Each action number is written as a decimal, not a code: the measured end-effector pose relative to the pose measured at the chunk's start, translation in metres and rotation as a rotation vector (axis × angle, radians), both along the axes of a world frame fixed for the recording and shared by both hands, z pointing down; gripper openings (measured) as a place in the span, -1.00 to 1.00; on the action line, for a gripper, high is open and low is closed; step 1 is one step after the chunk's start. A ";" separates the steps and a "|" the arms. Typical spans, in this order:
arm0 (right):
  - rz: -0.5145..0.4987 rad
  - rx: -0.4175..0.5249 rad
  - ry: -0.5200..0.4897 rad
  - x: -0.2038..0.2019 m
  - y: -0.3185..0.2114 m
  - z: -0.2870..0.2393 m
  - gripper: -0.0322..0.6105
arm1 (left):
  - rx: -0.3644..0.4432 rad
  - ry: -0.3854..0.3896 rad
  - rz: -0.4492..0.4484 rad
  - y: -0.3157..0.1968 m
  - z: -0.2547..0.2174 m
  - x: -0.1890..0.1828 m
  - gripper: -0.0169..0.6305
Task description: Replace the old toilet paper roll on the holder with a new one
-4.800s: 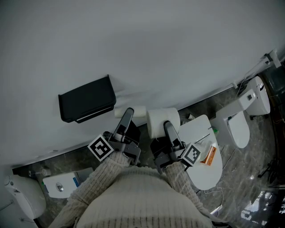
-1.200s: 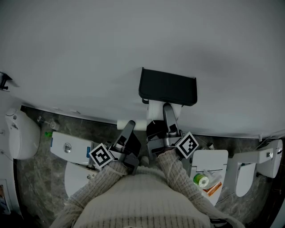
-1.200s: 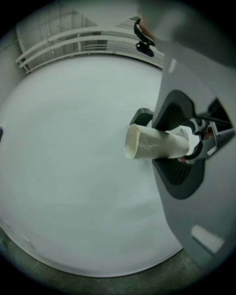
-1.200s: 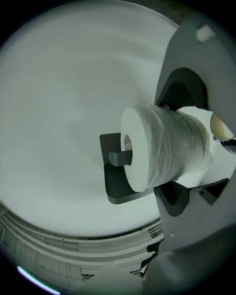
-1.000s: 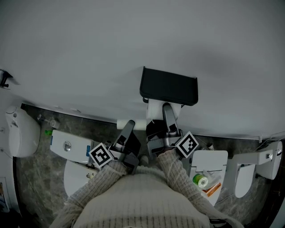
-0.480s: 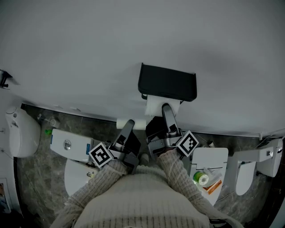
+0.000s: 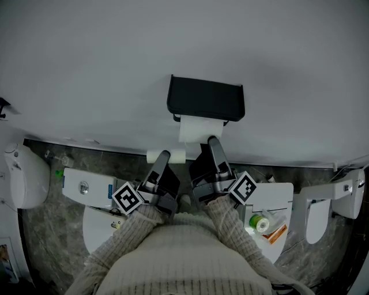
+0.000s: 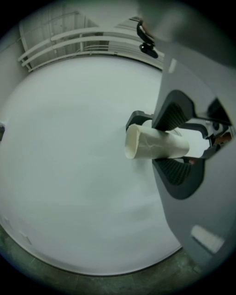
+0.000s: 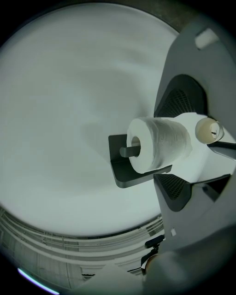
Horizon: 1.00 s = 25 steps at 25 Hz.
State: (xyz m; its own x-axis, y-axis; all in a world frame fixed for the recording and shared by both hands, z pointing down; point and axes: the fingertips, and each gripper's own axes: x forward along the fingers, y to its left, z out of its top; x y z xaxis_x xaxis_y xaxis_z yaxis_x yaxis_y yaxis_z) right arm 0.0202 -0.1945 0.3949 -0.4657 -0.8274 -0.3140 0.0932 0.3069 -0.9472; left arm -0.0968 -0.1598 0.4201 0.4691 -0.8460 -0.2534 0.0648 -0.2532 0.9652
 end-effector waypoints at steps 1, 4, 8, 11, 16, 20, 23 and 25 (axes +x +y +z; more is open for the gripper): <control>0.000 -0.004 0.008 0.002 0.003 0.001 0.25 | 0.003 0.001 0.003 0.000 -0.001 0.001 -0.40; -0.002 -0.014 0.027 0.004 0.011 0.003 0.17 | 0.013 0.003 0.017 -0.001 -0.003 0.004 -0.40; 0.007 0.002 0.014 0.020 0.028 0.004 -0.13 | 0.010 0.024 0.039 0.002 -0.003 0.020 -0.40; 0.015 0.025 0.021 0.029 0.037 0.001 -0.40 | 0.005 0.041 0.060 0.005 -0.001 0.031 -0.40; 0.013 0.049 0.045 0.032 0.044 -0.004 -0.69 | 0.014 0.049 0.097 0.006 -0.004 0.044 -0.40; 0.006 0.056 0.060 0.031 0.046 -0.005 -0.87 | 0.014 0.056 0.108 0.005 -0.005 0.048 -0.40; 0.001 0.061 0.057 0.030 0.046 -0.005 -0.89 | 0.010 0.064 0.114 0.006 -0.004 0.049 -0.40; -0.009 0.068 0.057 0.029 0.045 -0.007 -0.89 | 0.010 0.062 0.119 0.006 -0.004 0.051 -0.40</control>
State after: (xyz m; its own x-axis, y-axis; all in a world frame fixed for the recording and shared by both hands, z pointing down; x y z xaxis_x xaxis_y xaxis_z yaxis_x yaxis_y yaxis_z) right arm 0.0489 -0.1494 0.3879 -0.4921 -0.8005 -0.3421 0.0424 0.3705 -0.9279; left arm -0.0463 -0.1535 0.4158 0.5488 -0.7829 -0.2930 0.1543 -0.2496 0.9560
